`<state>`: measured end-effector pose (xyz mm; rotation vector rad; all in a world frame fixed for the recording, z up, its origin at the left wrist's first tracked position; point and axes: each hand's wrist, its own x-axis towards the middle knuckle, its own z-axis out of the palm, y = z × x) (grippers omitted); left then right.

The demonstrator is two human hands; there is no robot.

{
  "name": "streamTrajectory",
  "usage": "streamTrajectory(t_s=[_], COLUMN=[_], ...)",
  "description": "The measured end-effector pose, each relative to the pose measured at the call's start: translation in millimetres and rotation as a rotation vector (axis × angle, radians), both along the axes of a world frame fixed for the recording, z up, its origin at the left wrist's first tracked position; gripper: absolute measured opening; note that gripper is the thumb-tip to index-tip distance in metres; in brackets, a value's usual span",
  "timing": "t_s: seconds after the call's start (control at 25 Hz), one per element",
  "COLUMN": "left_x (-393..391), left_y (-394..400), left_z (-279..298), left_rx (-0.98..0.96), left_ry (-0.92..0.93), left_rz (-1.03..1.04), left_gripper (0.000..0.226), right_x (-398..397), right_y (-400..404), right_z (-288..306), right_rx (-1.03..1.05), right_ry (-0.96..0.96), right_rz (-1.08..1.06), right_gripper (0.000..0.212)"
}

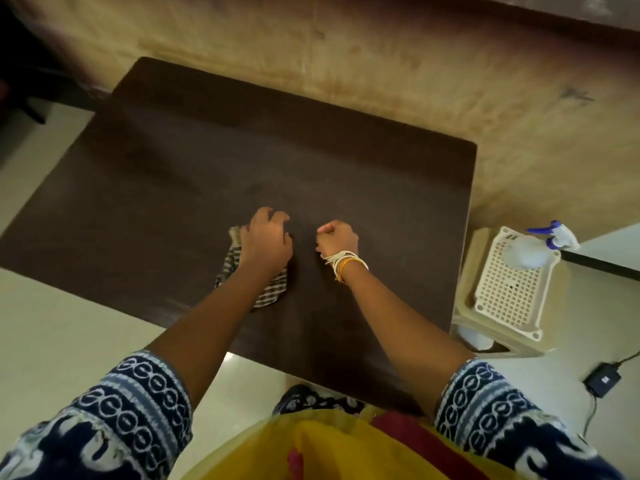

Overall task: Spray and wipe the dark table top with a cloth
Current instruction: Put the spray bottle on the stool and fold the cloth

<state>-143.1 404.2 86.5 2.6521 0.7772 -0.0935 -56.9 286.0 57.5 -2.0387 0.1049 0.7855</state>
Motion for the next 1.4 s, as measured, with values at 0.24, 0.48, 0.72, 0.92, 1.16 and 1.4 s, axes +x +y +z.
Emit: streamTrajectory(t_s=[0.24, 0.48, 0.72, 0.92, 1.16, 1.4], left_x=[-43.7, -35.3, -19.9, 18.5, 64.0, 124.8], left_y=[43.5, 69.5, 61.7, 19.4, -70.5, -209.2], left_z=[-7.6, -11.3, 6.0, 24.6, 38.0, 30.7], left_rx=[-0.044, -0.8, -1.567, -1.723, -1.729, -1.582], left_ry=[0.184, 0.115, -0.191, -0.386, -0.267, -0.124], left_rz=[-0.001, 0.485, 0.844, 0.859, 0.632, 0.435], left_gripper=[0.057, 0.037, 0.032, 0.032, 0.025, 0.047], right_x=[-32.1, -32.7, -22.0, 11.2, 49.9, 81.6], right_y=[51.0, 68.6, 35.7, -17.1, -131.1, -283.3], right_z=[2.3, -2.8, 23.9, 46.7, 41.9, 23.8], right_rx=[-0.152, -0.098, 0.373, 0.531, 0.687, 0.705], right_ry=[-0.019, 0.261, 0.581, 0.598, 0.563, 0.536], right_rz=[0.061, 0.135, 0.182, 0.116, -0.171, -0.358], right_gripper=[0.012, 0.039, 0.051, 0.042, 0.059, 0.043])
